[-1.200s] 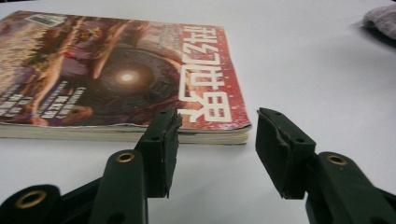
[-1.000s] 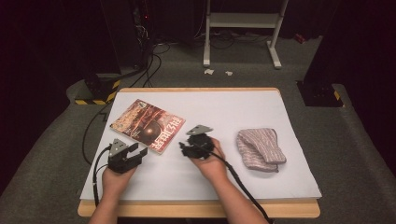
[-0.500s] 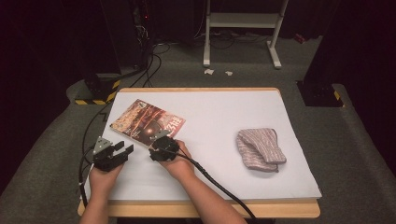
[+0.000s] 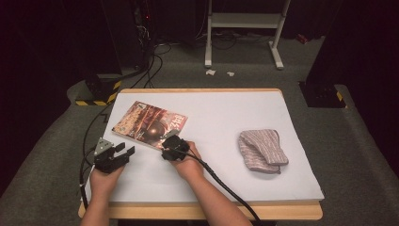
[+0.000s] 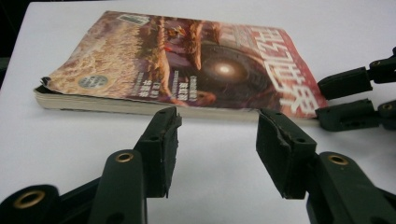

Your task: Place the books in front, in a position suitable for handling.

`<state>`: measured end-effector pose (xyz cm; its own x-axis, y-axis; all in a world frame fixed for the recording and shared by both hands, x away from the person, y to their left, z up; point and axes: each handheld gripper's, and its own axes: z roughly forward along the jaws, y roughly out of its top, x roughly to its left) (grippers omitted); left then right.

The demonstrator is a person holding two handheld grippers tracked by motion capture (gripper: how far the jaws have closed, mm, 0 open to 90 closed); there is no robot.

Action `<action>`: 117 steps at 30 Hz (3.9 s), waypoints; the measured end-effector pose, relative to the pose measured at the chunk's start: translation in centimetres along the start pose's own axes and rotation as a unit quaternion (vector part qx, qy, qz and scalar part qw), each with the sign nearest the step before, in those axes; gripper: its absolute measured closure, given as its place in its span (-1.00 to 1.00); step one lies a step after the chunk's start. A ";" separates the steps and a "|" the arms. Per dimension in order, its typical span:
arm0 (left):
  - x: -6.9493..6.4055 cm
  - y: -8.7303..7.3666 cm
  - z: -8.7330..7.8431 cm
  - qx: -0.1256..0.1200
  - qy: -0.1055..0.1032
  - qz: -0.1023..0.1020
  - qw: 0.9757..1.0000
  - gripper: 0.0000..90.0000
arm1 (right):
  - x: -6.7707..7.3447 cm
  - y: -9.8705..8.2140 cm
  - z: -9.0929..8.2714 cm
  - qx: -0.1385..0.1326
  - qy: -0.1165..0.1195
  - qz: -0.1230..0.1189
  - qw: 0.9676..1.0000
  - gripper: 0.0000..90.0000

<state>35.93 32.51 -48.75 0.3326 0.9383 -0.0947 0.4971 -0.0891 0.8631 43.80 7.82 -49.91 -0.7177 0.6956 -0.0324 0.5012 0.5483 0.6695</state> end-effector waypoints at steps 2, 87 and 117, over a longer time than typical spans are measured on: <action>-0.1 -0.1 0.1 0.001 0.000 0.001 1.000 0.07 | -0.6 -0.2 0.0 -0.006 0.009 0.007 1.000 0.18; 2.7 1.7 6.1 0.077 0.031 -0.051 0.995 -0.10 | -8.3 -2.1 -3.5 -0.070 -0.010 0.102 0.992 -0.09; -8.4 -1.2 2.2 0.108 -0.050 0.066 0.991 0.09 | -7.5 -12.9 -11.2 -0.043 -0.031 0.120 0.991 0.01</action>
<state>34.38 24.03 -50.07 0.4787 0.8768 -0.0459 0.6002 -0.2887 0.7459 37.34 -9.68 -50.03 -0.5503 0.8298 0.0925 0.6092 0.3233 0.7241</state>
